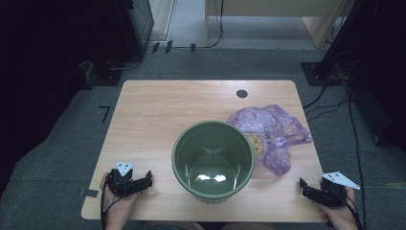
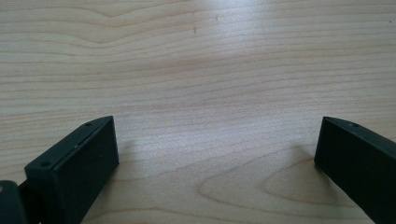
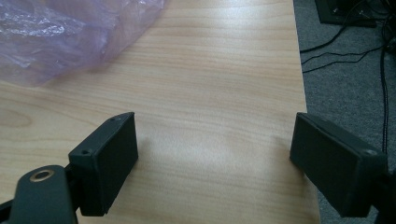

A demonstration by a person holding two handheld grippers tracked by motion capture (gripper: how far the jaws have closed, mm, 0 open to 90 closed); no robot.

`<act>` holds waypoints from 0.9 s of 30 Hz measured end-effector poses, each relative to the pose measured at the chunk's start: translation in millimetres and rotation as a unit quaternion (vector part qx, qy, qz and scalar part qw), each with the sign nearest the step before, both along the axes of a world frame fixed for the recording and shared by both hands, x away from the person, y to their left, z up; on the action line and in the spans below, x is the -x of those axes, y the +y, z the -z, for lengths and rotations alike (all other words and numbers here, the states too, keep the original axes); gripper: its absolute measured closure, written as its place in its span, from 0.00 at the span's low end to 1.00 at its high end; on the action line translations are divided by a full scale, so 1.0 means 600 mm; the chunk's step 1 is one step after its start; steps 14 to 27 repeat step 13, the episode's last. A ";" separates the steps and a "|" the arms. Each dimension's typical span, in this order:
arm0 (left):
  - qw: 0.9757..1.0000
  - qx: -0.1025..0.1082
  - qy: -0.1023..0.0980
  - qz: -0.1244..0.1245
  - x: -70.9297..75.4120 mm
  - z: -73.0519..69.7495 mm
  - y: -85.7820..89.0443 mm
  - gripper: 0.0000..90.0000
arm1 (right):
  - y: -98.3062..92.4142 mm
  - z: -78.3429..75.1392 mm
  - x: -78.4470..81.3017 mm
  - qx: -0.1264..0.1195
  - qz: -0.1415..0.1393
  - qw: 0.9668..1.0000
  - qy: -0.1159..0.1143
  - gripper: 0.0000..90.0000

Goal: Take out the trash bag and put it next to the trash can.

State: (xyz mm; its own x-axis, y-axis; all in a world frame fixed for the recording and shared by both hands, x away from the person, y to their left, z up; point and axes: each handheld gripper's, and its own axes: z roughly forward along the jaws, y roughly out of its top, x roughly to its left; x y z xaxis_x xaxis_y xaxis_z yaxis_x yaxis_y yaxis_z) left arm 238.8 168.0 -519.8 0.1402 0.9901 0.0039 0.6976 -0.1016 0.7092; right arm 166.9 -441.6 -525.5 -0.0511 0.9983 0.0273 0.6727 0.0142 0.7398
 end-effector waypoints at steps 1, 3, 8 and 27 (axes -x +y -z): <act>1.000 0.000 0.000 0.001 0.000 0.000 0.000 0.00 | 0.000 0.002 0.004 -0.001 0.000 1.000 -0.005 0.16; 1.000 -0.001 0.000 0.002 0.000 0.000 0.000 0.00 | 0.000 0.003 0.006 0.000 0.001 1.000 -0.010 0.16; 1.000 -0.001 0.000 0.003 0.000 0.000 0.000 0.00 | -0.001 0.003 0.006 -0.001 0.001 1.000 -0.009 0.16; 1.000 -0.001 0.000 0.003 -0.001 0.000 -0.001 0.00 | -0.001 0.003 0.006 -0.001 0.001 1.000 -0.009 0.16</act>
